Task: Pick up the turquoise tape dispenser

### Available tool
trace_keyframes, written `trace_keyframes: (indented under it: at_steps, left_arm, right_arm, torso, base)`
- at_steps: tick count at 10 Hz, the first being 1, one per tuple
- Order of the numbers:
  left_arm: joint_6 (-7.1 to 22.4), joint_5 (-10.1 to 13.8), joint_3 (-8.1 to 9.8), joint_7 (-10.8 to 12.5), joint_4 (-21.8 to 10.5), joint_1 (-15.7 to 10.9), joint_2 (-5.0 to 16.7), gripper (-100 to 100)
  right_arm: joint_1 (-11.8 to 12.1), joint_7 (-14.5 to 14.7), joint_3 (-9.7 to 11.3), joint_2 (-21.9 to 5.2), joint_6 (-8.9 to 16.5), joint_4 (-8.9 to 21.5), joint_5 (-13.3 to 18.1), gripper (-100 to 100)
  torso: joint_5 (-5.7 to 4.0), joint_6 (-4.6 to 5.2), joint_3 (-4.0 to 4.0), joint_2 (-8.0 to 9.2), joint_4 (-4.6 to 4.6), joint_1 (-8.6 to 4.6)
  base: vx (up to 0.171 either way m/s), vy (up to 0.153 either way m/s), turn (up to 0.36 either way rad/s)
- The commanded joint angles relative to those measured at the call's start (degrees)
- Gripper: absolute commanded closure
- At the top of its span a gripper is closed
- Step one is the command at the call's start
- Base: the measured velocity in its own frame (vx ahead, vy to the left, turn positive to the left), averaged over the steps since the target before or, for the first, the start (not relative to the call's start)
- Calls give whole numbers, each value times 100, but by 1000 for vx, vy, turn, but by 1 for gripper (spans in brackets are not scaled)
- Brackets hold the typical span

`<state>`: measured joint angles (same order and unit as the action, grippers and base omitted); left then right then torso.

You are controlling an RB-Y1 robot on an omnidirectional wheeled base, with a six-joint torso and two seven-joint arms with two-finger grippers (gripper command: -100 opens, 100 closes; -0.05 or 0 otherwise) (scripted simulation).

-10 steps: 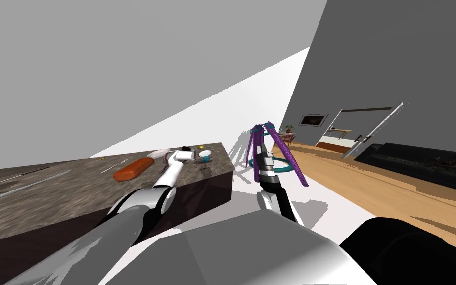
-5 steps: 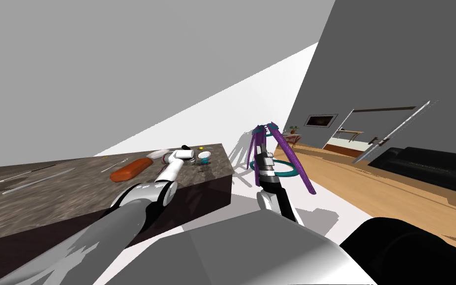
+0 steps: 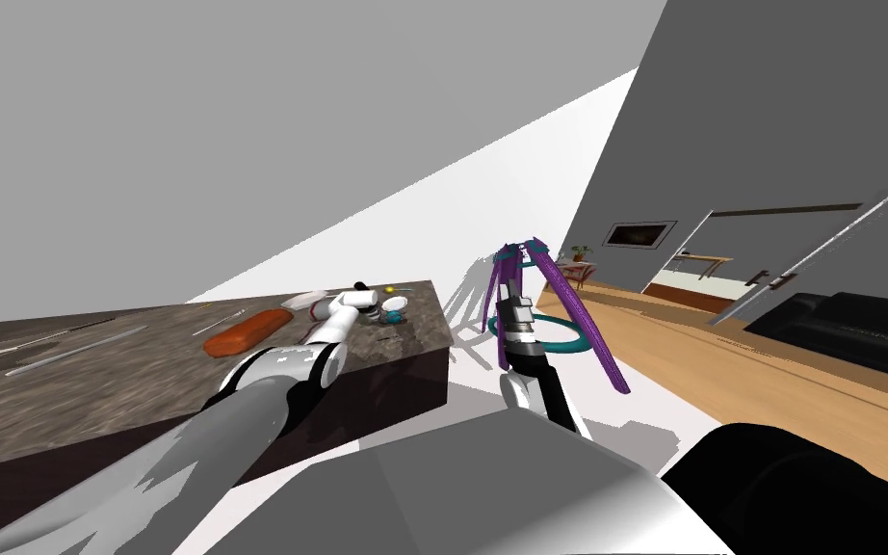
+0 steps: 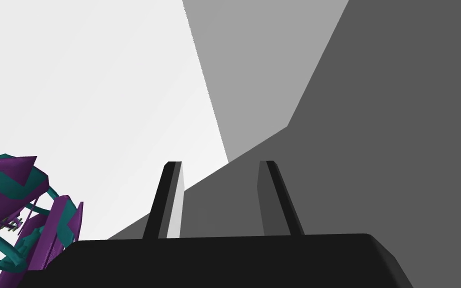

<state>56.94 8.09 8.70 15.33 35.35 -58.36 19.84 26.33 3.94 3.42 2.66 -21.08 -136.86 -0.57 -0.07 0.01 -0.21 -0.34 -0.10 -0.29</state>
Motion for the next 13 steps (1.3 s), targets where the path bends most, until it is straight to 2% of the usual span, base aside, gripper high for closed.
trace_keyframes:
  at_steps: [1,3,4,6,7,8,9,12,13]
  left_arm:
    - [279,38,107,52,-286,-140,8,-100]
    - [504,72,216,100,-658,-307,8,-100]
    - [504,72,216,100,-658,-307,8,-100]
    - [635,92,280,127,-862,-391,3,-100]
    - [564,89,263,115,-875,-401,10,-100]
    - [561,91,267,111,-900,-410,12,0]
    - [379,89,265,98,-931,-282,-28,-100]
    - [425,86,264,111,-870,-268,-33,-100]
    - [398,87,264,105,-892,-274,-32,100]
  right_arm:
    - [0,0,0,0,0,0,0,0]
    - [1,0,0,0,0,0,0,0]
    - [1,0,0,0,0,0,0,0]
    - [-1,0,0,0,0,0,0,0]
    - [-1,0,0,0,0,0,0,0]
    - [-1,0,0,-1,0,0,0,0]
    - [-1,0,-1,-1,0,0,0,0]
    - [-1,0,-1,-1,0,0,0,0]
    - [-1,0,-1,-1,0,0,0,0]
  torso:
    - [0,0,0,0,0,0]
    - [-4,1,-13,-23,-5,-13]
    - [-3,1,-16,-26,-7,-12]
    - [3,0,4,9,1,14]
    - [4,-1,8,14,3,18]
    - [6,0,11,19,4,27]
    - [7,0,13,24,5,34]
    - [9,-1,8,14,3,39]
    - [9,-1,11,21,4,38]
  base:
    - [106,-131,116]
    - [140,-123,78]
    - [65,-83,21]
    - [21,-49,39]
    - [12,-23,13]
    - [0,0,0]
    - [43,0,-3]
    - [27,0,0]
    - [0,0,0]
